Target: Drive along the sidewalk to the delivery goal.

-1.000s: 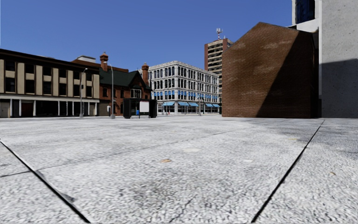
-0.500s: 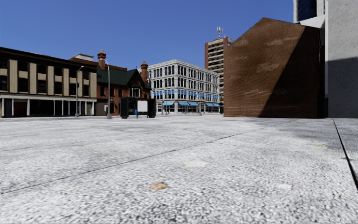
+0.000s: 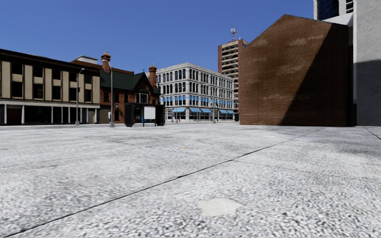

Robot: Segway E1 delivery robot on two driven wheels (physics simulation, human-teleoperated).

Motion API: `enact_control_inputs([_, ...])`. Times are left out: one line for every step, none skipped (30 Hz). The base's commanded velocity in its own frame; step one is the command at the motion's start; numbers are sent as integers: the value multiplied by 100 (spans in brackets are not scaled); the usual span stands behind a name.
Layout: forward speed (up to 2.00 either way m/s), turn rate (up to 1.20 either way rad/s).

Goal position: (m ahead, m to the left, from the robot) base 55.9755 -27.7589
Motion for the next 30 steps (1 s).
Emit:
enact_control_inputs([200,0])
enact_control_inputs([200,0])
enact_control_inputs([200,0])
enact_control_inputs([200,0])
enact_control_inputs([200,0])
enact_control_inputs([200,0])
enact_control_inputs([200,0])
enact_control_inputs([200,0])
enact_control_inputs([200,0])
enact_control_inputs([200,0])
enact_control_inputs([200,0])
enact_control_inputs([200,0])
enact_control_inputs([200,0])
enact_control_inputs([200,0])
enact_control_inputs([200,0])
enact_control_inputs([200,0])
enact_control_inputs([200,0])
enact_control_inputs([200,0])
enact_control_inputs([200,0])
enact_control_inputs([200,0])
enact_control_inputs([200,0])
enact_control_inputs([200,0])
enact_control_inputs([200,0])
enact_control_inputs([200,0])
enact_control_inputs([200,0])
enact_control_inputs([200,0])
enact_control_inputs([200,0])
enact_control_inputs([200,0])
enact_control_inputs([200,0])
enact_control_inputs([200,0])
